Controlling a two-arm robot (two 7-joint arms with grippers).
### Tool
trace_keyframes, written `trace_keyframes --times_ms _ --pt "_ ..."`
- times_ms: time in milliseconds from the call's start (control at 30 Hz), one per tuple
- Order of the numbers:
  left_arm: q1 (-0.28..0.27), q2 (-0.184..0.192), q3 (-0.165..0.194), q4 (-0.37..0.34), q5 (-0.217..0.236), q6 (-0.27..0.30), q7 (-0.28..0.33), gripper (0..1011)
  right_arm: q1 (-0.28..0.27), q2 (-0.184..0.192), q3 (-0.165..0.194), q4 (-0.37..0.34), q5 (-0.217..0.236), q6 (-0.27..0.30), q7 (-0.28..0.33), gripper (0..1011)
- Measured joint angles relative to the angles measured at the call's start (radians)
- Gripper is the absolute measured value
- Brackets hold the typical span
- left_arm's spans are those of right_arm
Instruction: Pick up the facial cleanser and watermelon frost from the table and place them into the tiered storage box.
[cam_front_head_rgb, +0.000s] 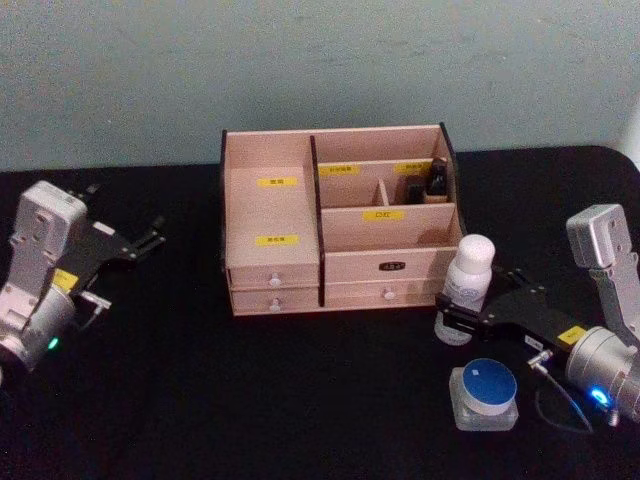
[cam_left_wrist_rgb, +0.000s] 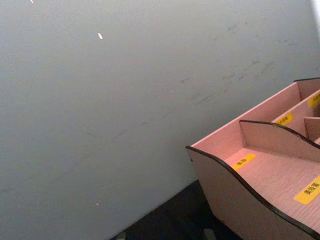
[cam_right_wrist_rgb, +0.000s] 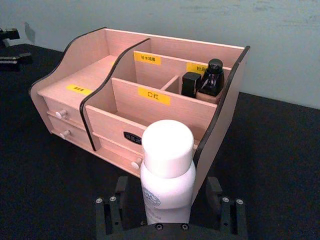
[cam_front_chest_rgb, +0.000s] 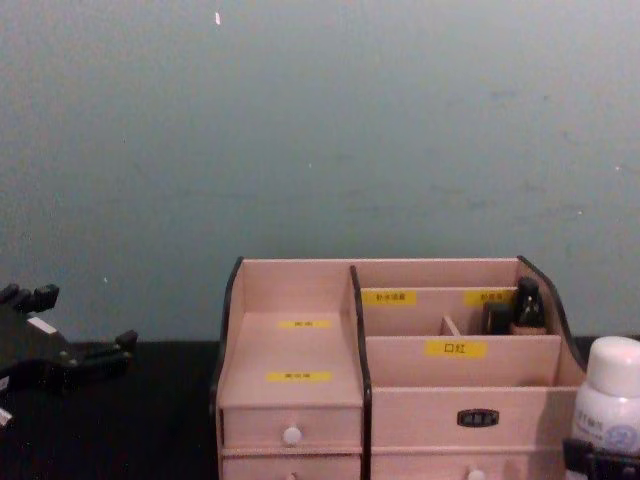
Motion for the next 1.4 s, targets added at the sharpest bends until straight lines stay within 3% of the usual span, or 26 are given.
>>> trace_keyframes --times_ms 367,533,600,800,1400 --pt "0.000 0.000 0.000 0.000 0.000 0.000 0.000 1001 -0.001 0.002 0.000 -0.001 0.002 -0.002 0.000 960" --pt "0.000 0.000 0.000 0.000 0.000 0.000 0.000 1001 -0.001 0.002 0.000 -0.002 0.003 -0.002 0.000 860" --pt "0.000 0.000 0.000 0.000 0.000 0.000 0.000 1001 -0.001 0.003 0.000 -0.002 0.004 -0.002 0.000 762" --pt "0.000 0.000 0.000 0.000 0.000 0.000 0.000 1001 -0.002 0.003 0.000 -0.002 0.004 -0.003 0.000 604" --pt "0.000 0.000 0.000 0.000 0.000 0.000 0.000 1001 -0.002 0.003 0.000 -0.002 0.006 -0.003 0.000 600"
